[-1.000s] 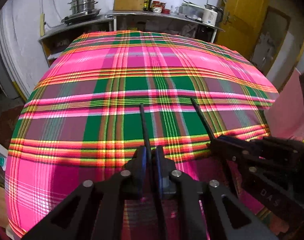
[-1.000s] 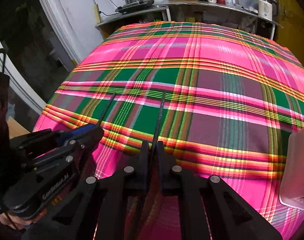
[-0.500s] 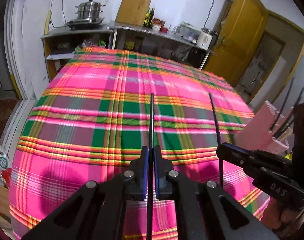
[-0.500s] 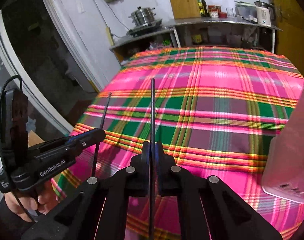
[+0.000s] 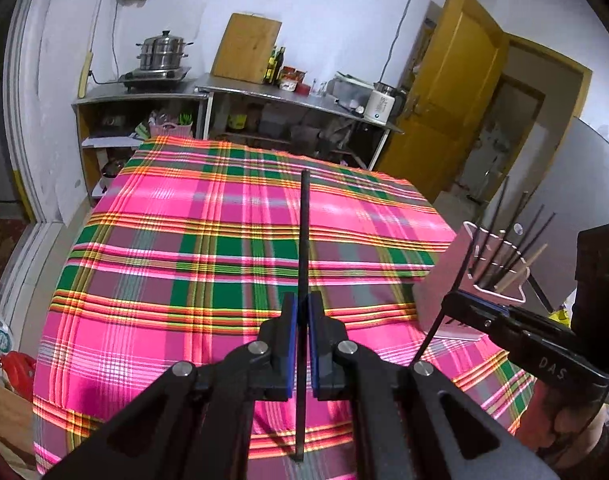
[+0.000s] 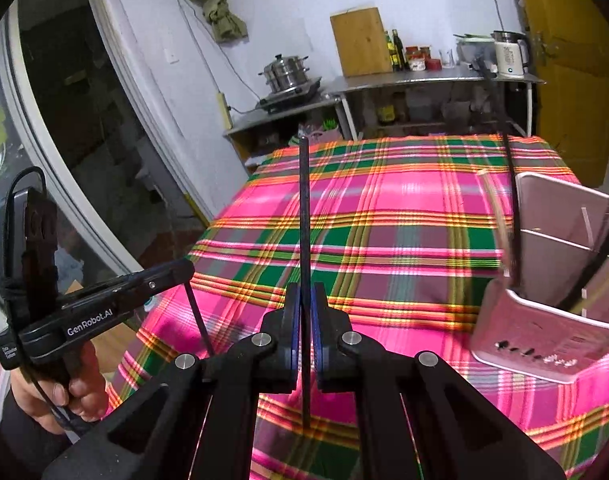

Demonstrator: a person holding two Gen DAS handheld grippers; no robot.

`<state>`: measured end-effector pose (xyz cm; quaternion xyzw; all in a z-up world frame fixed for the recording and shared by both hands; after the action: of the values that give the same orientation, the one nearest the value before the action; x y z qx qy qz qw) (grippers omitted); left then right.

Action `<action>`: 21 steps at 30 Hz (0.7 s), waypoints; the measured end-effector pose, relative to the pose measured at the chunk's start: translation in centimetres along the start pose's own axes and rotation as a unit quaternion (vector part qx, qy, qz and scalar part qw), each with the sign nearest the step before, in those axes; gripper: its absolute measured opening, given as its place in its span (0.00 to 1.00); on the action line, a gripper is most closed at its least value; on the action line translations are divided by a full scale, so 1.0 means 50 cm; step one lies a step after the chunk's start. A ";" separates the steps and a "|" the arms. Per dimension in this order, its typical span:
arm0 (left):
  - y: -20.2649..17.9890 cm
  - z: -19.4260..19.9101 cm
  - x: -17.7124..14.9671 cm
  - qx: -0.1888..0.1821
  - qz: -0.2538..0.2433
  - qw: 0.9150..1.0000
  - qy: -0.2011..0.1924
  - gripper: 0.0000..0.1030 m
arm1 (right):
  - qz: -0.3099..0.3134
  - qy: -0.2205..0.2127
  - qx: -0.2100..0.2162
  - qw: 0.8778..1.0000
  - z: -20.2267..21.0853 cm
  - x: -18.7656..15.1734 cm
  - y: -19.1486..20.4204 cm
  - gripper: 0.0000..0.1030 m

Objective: Organize utensils
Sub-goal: 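Lift the black chopstick upright and carry it over the pink basket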

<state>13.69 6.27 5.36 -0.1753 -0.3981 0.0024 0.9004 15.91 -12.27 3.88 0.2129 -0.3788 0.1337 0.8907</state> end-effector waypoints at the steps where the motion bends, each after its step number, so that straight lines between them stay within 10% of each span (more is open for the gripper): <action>1: -0.006 0.006 0.001 -0.002 -0.002 1.000 -0.002 0.06 | -0.001 -0.003 0.000 1.000 0.009 0.000 -0.002 0.05; 21: -0.128 0.041 -0.005 -0.048 -0.041 0.998 0.005 0.06 | -0.025 -0.054 -0.018 0.998 0.141 -0.012 -0.058 0.05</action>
<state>11.19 0.86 8.48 -0.2020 -0.4001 -0.0550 0.8922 12.34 -18.23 7.03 0.2134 -0.4236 0.0931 0.8754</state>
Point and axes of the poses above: each gripper's, at about its wrist camera, not at the fingertips, and z roughly against the way its jaws point, y to its left, x to its top, the point moved 4 cm from there along -z, roughly the way its jaws point, and after that the axes turned 3 degrees about -x, right-handed, at the moved point
